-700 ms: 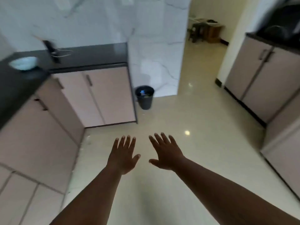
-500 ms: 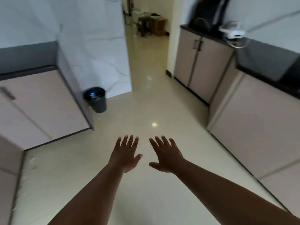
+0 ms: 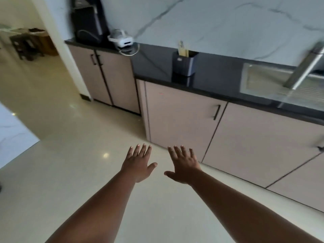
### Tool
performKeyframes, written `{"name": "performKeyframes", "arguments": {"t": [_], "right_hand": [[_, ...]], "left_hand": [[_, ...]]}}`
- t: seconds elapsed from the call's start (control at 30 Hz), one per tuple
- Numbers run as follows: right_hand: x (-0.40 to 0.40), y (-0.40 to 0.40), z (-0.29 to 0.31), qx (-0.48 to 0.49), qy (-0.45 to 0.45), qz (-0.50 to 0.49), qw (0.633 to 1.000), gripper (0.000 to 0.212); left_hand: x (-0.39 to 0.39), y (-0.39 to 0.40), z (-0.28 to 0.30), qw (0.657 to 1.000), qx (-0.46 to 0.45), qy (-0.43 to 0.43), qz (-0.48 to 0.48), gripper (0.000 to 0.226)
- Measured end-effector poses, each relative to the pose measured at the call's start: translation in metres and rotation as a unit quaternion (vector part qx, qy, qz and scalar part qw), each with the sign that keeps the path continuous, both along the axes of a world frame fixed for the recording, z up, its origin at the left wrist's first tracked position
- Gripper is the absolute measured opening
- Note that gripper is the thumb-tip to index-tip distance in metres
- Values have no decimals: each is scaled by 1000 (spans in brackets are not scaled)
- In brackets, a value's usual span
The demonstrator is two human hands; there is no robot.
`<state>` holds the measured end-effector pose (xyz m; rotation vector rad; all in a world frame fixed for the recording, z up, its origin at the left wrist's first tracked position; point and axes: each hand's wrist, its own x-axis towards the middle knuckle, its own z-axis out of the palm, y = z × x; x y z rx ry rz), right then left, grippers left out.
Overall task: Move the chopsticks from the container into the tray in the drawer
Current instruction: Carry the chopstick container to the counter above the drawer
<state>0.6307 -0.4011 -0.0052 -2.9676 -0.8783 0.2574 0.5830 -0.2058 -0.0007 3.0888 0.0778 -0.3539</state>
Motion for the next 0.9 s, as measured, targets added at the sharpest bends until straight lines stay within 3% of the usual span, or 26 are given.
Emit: {"name": "performKeyframes", "arguments": {"t": [0.2, 0.4, 0.63, 0.9], "right_hand": [[66, -23, 13, 12, -27, -64, 997, 100], [157, -7, 37, 25, -61, -113, 991, 100], [253, 17, 94, 86, -113, -158, 977, 97], [359, 13, 134, 162, -120, -241, 949, 99]], "left_hand": [[94, -14, 11, 998, -13, -20, -55, 76], [197, 19, 41, 995, -11, -49, -84, 76], [312, 71, 98, 991, -26, -117, -58, 77], [416, 62, 123, 985, -75, -149, -33, 78]]}}
